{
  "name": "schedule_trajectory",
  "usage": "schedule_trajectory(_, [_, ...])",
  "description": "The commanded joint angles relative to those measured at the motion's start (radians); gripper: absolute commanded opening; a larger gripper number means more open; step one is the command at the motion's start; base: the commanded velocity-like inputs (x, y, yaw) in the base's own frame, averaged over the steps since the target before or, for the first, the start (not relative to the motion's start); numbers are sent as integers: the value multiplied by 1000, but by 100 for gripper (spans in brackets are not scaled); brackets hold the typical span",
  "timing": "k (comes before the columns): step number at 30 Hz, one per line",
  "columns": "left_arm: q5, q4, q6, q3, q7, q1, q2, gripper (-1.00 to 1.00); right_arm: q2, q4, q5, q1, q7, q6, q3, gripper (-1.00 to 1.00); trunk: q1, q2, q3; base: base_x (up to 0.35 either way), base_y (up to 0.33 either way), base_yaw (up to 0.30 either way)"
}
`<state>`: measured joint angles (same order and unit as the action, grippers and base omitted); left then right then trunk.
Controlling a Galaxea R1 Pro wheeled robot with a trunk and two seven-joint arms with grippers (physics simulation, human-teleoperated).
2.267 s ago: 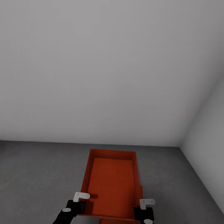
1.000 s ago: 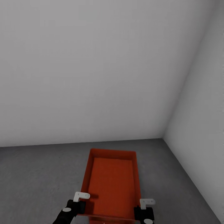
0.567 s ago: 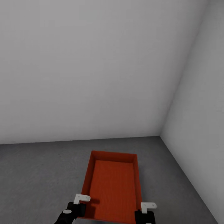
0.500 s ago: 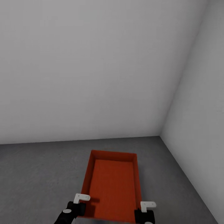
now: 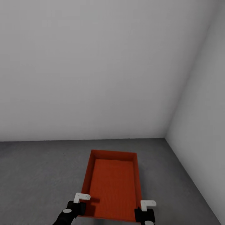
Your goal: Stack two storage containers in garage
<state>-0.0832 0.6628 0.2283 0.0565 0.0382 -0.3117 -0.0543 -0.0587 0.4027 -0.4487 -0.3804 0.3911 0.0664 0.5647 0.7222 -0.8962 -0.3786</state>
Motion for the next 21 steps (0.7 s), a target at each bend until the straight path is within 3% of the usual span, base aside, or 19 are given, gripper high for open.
schedule_trajectory(1, [2,-54,5,16,-15,0,2,-100,28,2,3,-7,4,4,-9,-100,0,-1,-1,0,0,82])
schedule_trajectory(21, [2,-54,6,17,-16,0,2,-100,28,2,4,-8,5,5,-9,-100,0,-1,-1,0,0,7])
